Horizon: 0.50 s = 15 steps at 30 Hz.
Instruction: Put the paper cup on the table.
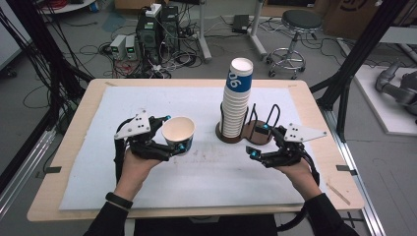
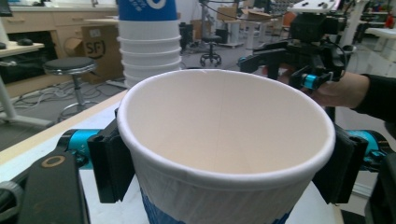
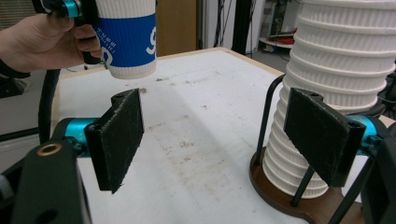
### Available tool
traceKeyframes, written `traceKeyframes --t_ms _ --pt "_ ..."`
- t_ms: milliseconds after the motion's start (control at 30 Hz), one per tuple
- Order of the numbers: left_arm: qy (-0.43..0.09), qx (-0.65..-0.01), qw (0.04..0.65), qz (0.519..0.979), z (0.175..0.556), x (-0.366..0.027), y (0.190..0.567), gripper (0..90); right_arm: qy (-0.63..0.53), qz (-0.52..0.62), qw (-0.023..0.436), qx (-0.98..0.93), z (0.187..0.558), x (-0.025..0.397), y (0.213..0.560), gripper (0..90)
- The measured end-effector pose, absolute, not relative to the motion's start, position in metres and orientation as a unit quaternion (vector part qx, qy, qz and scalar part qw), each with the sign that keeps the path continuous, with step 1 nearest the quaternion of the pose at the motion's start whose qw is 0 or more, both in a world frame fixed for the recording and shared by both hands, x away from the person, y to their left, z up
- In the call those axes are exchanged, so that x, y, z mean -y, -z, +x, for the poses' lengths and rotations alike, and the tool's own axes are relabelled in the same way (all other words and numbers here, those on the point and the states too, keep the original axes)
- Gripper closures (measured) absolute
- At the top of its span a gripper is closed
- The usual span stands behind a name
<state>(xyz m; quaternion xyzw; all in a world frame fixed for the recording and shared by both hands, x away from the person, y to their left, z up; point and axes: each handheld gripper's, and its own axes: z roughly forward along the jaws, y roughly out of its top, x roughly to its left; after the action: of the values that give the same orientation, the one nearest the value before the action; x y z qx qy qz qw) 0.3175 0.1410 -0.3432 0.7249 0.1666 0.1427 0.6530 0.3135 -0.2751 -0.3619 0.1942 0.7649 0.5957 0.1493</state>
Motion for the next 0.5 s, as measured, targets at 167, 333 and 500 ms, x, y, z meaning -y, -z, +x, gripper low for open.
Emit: traceKeyframes --t_ms 167,333,500 --pt "-0.161 -0.184 0.648 0.722 0.321 -0.149 0.344 21.1 -0.594 0.196 0.154 -0.765 0.314 0.275 0.362 20.5" --pt "-0.185 -0.201 0.638 0.720 0.327 -0.156 0.346 20.9 -0.593 0.201 0.154 -0.765 0.315 0.275 0.362 20.6" --pt "-0.200 -0.218 0.633 0.715 0.331 -0.161 0.347 20.9 -0.593 0.203 0.154 -0.763 0.316 0.276 0.363 20.5"
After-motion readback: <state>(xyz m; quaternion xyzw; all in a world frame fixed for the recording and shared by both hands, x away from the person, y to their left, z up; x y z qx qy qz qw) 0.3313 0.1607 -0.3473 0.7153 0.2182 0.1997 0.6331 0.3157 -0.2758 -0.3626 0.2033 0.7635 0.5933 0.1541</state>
